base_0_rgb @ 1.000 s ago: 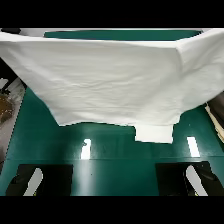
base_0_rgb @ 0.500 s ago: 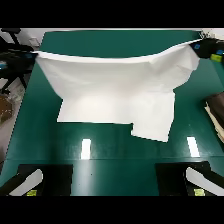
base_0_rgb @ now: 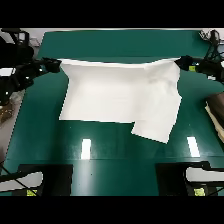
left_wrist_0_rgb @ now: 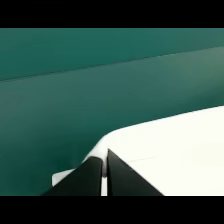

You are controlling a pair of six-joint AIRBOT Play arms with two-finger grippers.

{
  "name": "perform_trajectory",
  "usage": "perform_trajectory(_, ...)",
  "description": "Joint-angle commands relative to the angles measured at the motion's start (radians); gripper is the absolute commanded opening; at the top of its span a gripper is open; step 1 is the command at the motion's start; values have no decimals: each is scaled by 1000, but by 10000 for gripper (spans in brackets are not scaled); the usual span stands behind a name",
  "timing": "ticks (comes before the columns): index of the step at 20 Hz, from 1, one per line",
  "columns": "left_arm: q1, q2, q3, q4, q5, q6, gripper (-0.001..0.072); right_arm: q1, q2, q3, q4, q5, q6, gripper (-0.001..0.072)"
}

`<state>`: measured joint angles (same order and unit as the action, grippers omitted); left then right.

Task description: Fold the shirts.

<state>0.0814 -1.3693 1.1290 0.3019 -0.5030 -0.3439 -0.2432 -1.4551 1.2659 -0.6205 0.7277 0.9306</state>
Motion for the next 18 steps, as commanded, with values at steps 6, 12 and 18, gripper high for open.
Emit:
perform_trajectory(6, -17, -95, 1, 66, -65, 37, 23, 0, -49, -2, -51, 114, -5, 16)
perform_trajectory(12, -17, -96, -5, 357, -110, -129, 23, -6, -50, -4, -219, 177, 98, 16)
perform_trajectory(18, -17, -124, -23, 356, -135, -151, 23, -3, -55, -5, -225, 201, 97, 16)
